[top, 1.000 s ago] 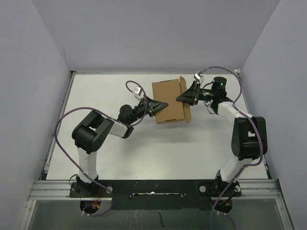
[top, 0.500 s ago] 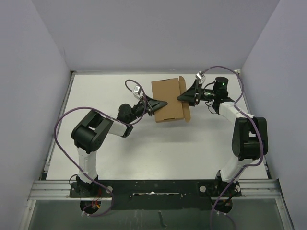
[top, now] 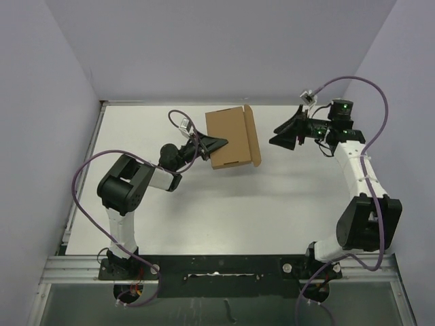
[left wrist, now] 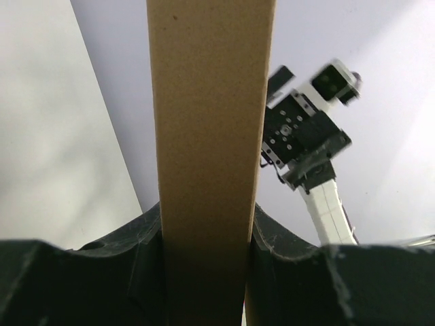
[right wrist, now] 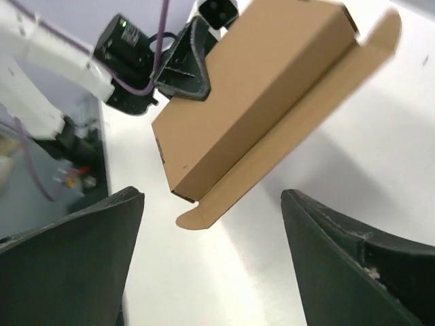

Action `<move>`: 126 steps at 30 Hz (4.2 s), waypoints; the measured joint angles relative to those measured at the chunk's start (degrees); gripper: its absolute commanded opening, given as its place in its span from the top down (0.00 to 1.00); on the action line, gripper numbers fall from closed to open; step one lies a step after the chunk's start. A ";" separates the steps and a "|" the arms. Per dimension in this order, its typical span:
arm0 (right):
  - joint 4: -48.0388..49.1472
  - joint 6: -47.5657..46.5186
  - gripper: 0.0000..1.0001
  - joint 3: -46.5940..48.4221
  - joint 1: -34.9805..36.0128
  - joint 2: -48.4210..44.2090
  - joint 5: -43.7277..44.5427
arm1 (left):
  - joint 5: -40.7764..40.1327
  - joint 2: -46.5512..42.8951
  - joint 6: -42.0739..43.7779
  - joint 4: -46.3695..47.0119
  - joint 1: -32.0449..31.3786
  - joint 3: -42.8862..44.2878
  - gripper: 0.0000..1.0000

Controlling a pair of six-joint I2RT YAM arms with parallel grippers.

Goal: Fold the paper box

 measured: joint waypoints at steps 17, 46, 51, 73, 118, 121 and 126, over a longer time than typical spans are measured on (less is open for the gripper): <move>-31.82 -91.71 0.37 -11.13 17.27 -18.40 14.58 | 4.39 0.00 -4.15 0.02 1.05 0.02 0.85; -24.55 -92.19 0.97 -13.27 20.63 -18.32 24.28 | 6.80 0.00 -5.11 -0.46 1.07 0.02 0.87; -24.68 -90.64 1.00 -13.27 21.09 -16.94 24.94 | 7.37 0.00 -3.10 -2.03 1.18 0.15 0.87; -25.33 -81.31 1.00 -11.63 24.76 -9.53 32.92 | 8.61 -0.04 6.75 -10.84 1.53 0.20 0.87; -23.50 -63.98 1.00 -8.09 25.16 -4.35 34.64 | 10.73 -0.04 9.51 -12.98 2.99 1.60 0.88; -23.67 -63.87 1.00 -8.07 25.64 -4.07 35.23 | 11.04 -0.09 10.93 -15.67 2.97 2.19 0.88; -24.02 -63.14 1.00 -7.87 26.60 -1.92 36.39 | 11.21 -0.96 14.64 -21.90 2.97 2.56 0.88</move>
